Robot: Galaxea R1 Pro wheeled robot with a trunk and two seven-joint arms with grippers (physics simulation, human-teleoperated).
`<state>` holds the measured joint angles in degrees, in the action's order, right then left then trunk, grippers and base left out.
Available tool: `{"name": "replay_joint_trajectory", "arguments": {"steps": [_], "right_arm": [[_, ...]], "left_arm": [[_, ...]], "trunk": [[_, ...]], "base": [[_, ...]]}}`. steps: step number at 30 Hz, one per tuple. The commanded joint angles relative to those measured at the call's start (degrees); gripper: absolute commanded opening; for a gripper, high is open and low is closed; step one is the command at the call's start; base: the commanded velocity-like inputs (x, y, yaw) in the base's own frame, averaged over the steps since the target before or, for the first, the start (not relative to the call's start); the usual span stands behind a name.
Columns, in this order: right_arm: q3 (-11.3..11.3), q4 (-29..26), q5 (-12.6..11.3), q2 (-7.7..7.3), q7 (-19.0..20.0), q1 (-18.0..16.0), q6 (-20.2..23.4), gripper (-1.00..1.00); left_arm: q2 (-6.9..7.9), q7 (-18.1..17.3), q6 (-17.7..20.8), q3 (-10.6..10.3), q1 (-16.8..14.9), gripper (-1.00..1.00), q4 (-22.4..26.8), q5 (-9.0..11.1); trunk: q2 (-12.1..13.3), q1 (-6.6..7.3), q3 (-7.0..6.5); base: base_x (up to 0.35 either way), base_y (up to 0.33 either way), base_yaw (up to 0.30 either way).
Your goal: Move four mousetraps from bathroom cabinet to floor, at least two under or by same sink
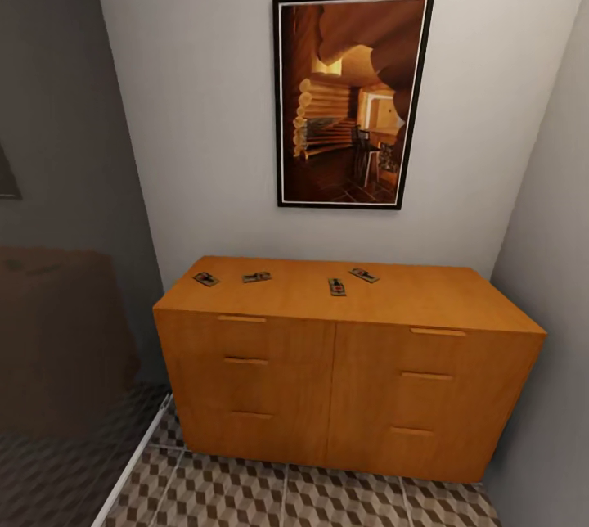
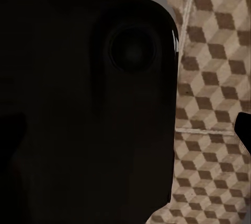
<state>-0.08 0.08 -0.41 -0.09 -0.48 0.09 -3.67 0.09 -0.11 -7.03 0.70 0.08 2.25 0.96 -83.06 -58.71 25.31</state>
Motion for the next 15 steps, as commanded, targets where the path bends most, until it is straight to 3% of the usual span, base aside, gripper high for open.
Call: {"name": "replay_joint_trajectory", "arguments": {"steps": [1,15], "right_arm": [[0.0,0.0,0.0,0.00,0.0,0.0,-0.2,1.00],[0.0,0.0,0.2,0.00,0.0,0.0,-0.1,1.00]], "left_arm": [[0.00,0.0,-0.1,0.1,0.0,1.00,0.0,0.1],[0.00,0.0,-0.1,0.1,0.0,1.00,0.0,0.1]], "trunk": [[0.0,-0.02,0.04],[0.0,-0.02,0.04]], "base": [[0.121,0.000,0.000],[0.035,0.000,0.000]]}}
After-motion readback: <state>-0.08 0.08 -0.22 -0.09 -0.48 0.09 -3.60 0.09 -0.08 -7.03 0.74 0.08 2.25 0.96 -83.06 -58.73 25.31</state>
